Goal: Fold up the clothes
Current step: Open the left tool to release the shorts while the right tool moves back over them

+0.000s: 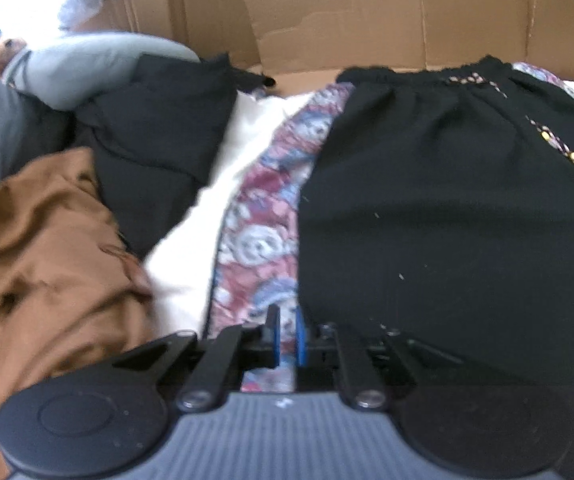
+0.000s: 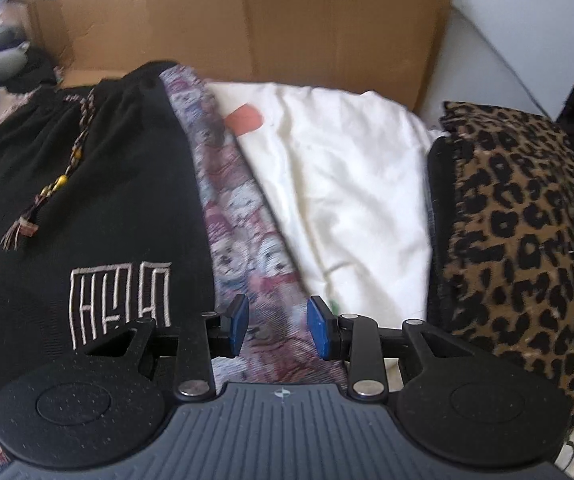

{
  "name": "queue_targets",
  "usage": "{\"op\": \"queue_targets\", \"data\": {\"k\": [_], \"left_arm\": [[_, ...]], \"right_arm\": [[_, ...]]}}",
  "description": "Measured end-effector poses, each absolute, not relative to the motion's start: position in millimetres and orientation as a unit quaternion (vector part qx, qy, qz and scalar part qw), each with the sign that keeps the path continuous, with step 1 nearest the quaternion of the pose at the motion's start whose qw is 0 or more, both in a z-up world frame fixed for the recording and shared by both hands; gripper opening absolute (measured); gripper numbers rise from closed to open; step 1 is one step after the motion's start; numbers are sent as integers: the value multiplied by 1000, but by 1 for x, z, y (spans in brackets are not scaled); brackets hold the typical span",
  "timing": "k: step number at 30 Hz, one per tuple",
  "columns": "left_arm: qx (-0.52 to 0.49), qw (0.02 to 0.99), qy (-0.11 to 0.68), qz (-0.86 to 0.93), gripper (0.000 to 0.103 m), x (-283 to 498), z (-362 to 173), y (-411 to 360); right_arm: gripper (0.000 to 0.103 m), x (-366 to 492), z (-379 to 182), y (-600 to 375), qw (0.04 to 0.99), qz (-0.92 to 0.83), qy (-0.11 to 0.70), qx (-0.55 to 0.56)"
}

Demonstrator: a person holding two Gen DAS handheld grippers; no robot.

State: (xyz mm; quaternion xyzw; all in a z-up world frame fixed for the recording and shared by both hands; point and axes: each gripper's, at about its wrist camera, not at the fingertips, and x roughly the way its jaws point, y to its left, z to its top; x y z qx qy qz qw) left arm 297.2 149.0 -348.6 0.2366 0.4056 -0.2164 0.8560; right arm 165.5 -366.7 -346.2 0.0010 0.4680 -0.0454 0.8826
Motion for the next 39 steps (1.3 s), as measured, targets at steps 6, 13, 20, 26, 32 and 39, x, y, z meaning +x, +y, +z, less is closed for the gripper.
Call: {"op": "queue_targets", "data": {"k": [6,13,20,26,32,39], "left_arm": [[250,851,414,-207,24,289,-361,163],[253,851,423,-181,31,284,-356,185],[262,844,434,-176,31,262,-351,202],[285,832,444,-168,31,238,-352,215],[302,818,459,-173,28,224,-353,224],[299,807,475,-183,16,211,-342,228]], "right_arm": [[38,163,-353,-357,881,-35,472,-8],[38,145,-360,-364,872,-46,487,-11],[38,125,-352,-368,865,-65,498,-23],[38,114,-332,-355,865,-62,497,-36],[38,111,-321,-328,868,-42,494,-16],[38,108,-325,-294,861,-11,508,20]]}}
